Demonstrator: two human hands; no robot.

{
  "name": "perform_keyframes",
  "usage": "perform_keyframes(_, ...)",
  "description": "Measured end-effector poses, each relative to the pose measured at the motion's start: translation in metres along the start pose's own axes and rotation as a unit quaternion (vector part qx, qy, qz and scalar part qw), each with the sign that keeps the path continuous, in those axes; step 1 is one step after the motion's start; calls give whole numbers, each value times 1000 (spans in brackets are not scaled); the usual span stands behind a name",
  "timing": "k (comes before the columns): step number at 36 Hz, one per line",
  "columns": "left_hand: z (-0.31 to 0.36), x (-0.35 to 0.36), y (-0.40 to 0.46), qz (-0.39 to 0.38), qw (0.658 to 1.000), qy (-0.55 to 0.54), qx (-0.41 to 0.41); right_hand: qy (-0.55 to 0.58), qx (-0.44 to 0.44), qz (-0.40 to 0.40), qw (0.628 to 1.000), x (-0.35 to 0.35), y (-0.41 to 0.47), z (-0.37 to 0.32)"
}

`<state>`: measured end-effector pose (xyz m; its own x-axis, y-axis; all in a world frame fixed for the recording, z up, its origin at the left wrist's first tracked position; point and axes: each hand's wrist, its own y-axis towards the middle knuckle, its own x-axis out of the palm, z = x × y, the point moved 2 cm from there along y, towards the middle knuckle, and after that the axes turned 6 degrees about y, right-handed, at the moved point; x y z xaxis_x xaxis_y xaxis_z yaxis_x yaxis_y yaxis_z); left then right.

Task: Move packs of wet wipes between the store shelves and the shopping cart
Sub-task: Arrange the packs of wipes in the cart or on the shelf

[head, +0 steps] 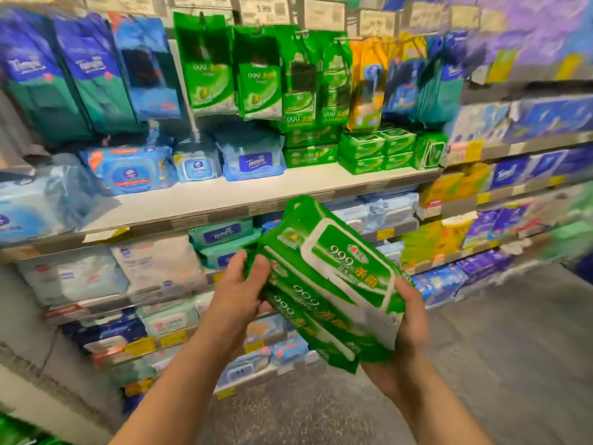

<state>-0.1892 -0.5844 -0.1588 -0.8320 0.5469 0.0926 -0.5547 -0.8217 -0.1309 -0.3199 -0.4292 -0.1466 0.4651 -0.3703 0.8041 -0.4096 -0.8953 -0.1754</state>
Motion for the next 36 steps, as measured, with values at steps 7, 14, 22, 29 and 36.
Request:
perform_keyframes(7,10,24,76,-14,1000,8,-7,-23,-46,59,997,-9,69,-33)
perform_keyframes(14,8,31,173,18,999,10,-36,-46,-64,89,993,7,148,-68)
perform_keyframes(22,42,37,221,-17,1000,3,3,-78,-60,117,988,16,214,-95)
perform_keyframes(29,54,36,257,-23,996,84,-15,-147,-49,159,975,17,266,-132)
perform_keyframes(36,80,49,279,64,994,54,-72,-200,9,143,969,19,320,-163)
